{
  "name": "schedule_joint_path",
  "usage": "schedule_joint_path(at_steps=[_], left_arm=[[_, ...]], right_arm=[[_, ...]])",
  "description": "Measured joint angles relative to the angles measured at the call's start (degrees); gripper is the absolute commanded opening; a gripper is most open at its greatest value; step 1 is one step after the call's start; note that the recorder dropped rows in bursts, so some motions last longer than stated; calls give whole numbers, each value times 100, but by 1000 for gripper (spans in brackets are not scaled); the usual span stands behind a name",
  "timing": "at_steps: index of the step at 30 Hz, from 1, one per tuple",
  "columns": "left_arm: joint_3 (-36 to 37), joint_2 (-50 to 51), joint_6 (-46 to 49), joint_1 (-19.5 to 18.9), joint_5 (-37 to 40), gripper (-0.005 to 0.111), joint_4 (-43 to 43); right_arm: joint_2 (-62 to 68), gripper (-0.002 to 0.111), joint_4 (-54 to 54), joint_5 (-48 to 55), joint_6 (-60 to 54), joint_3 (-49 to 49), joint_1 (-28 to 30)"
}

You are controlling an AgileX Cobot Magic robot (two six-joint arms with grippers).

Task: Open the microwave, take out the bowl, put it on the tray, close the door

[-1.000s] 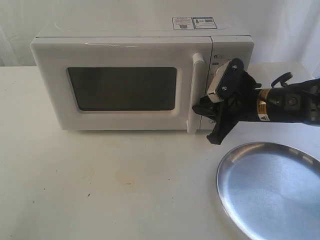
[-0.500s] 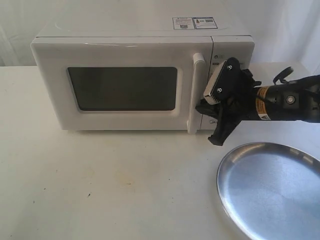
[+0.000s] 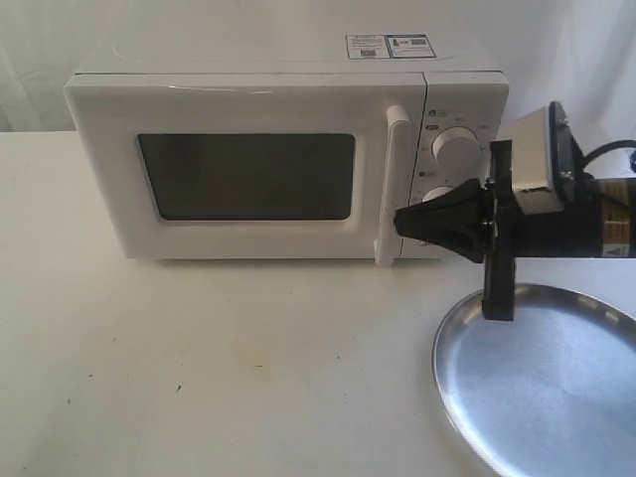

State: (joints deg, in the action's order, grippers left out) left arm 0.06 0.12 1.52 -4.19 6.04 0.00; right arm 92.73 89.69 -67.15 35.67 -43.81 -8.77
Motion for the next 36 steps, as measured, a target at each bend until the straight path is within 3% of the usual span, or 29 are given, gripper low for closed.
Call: schedule_joint_path(at_steps=[6,13,15,20,21,36], left_arm=[[0,0,0,0,0,0,0],[0,0,0,0,0,0,0],[0,0,0,0,0,0,0],[0,0,0,0,0,0,0],[0,0,0,0,0,0,0],[0,0,0,0,0,0,0]], right_arm=[[448,0,-461,-196,-464,154,597],[1455,2,-1330,-196,-621,34,623],[1590,10,-1592,-184,-631,-53,584],[1648,51,-1679,-185,-672,-216,366],[1648,54,-1679,-185,-672,-242,309],[1762,45,-1671,-290,-568,-658,-38]])
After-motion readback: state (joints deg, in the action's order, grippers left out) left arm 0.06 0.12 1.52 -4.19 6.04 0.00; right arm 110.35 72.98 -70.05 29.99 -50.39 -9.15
